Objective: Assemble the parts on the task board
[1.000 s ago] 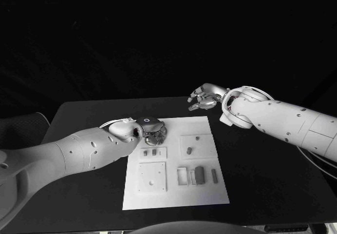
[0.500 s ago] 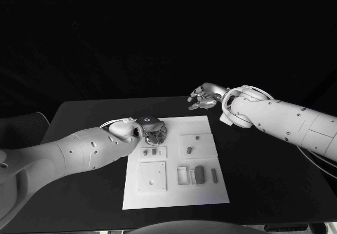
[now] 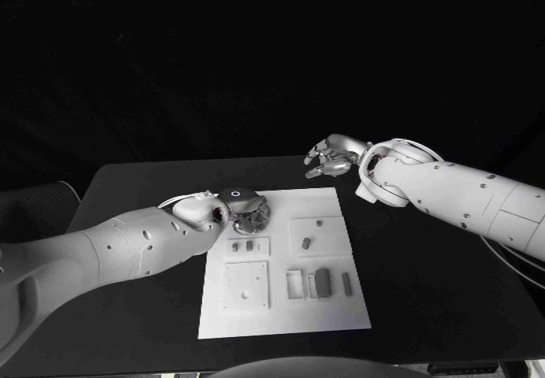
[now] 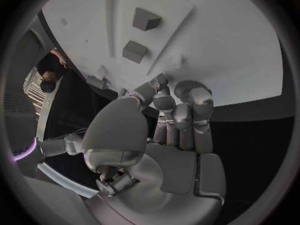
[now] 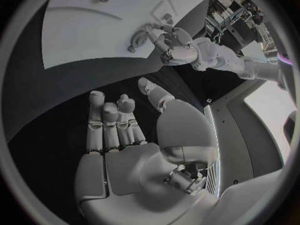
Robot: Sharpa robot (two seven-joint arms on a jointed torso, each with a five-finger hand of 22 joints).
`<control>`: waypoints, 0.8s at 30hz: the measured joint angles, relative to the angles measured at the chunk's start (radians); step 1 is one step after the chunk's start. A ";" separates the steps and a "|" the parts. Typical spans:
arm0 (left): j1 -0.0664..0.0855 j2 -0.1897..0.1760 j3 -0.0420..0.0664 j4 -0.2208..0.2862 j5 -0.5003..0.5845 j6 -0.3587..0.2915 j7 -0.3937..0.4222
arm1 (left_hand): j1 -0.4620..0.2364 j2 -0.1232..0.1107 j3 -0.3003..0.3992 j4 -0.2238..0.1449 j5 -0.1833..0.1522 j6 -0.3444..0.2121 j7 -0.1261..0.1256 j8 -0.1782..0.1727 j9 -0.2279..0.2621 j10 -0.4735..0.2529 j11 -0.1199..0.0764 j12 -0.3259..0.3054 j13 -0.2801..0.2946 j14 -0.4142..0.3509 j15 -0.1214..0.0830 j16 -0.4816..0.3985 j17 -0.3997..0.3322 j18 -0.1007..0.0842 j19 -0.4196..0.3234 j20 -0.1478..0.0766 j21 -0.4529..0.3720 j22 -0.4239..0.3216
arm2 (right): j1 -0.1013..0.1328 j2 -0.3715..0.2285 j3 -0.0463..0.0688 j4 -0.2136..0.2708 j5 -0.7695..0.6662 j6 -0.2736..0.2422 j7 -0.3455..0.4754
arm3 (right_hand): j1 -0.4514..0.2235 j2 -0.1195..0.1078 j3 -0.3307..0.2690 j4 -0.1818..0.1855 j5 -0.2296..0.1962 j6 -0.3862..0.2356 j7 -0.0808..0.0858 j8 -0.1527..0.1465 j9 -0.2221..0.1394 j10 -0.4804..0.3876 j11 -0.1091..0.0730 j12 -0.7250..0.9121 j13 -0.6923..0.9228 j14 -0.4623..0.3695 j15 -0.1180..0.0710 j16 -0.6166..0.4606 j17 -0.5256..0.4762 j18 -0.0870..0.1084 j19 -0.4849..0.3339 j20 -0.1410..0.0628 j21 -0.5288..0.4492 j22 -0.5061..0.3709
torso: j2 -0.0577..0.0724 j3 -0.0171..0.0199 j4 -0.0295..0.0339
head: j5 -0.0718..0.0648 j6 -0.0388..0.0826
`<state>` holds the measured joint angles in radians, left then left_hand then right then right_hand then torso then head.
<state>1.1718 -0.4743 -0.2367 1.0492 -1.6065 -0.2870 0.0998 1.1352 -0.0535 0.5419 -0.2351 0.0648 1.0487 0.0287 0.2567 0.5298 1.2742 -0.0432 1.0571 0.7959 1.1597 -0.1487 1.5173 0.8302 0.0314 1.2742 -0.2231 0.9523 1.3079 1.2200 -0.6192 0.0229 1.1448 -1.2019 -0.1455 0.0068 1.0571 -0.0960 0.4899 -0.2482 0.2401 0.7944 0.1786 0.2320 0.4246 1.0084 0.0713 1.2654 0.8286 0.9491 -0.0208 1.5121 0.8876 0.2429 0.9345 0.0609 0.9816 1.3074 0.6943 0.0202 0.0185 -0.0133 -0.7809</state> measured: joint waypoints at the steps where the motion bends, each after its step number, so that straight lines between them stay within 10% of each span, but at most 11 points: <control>1: 0.000 -0.003 0.000 0.004 0.001 -0.001 0.000 | 0.000 0.000 -0.003 -0.003 0.000 0.000 0.000 0.002 0.000 0.000 0.000 0.000 -0.001 0.000 0.000 0.000 0.000 0.000 0.000 0.000 0.000 0.000 | 0.000 0.000 0.000 0.000 0.000 0.000 0.000 | 0.000 0.000 0.000 0.000 0.000 0.000 0.000 0.000 0.000 0.000 0.000 0.000 0.000 0.000 0.000 0.000 0.000 0.004 0.000 0.000 0.000 0.000 | 0.000 0.0000 0.0001 | 0.000 0.000; 24: 0.028 -0.177 0.010 0.176 0.078 0.004 -0.007 | 0.000 -0.001 -0.004 -0.004 0.004 0.003 -0.003 0.001 0.001 0.005 -0.005 -0.004 -0.008 0.003 -0.003 0.000 -0.002 0.007 0.000 0.000 0.000 0.000 | 0.000 -0.010 0.000 -0.002 0.000 0.000 0.000 | 0.000 0.000 0.000 0.000 0.000 -0.002 0.002 0.000 0.000 0.001 0.002 0.000 0.000 0.000 -0.004 0.000 0.000 0.011 0.000 0.000 0.000 0.000 | -0.001 -0.0006 0.0035 | 0.002 0.001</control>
<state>1.2002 -0.6512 -0.2268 1.2256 -1.5286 -0.2833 0.0930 1.1355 -0.0541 0.5378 -0.2393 0.0687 1.0514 0.0261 0.2573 0.5305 1.2794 -0.0485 1.0530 0.7878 1.1631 -0.1519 1.5172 0.8282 0.0387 1.2744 -0.2229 0.9523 1.3076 1.2200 -0.6295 0.0229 1.1426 -1.2019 -0.1455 0.0067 1.0571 -0.0960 0.4900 -0.2482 0.2401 0.7929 0.1806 0.2319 0.4247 1.0094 0.0737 1.2654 0.8287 0.9488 -0.0249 1.5121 0.8877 0.2539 0.9343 0.0611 0.9816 1.3073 0.6931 0.0197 0.0221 -0.0110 -0.7795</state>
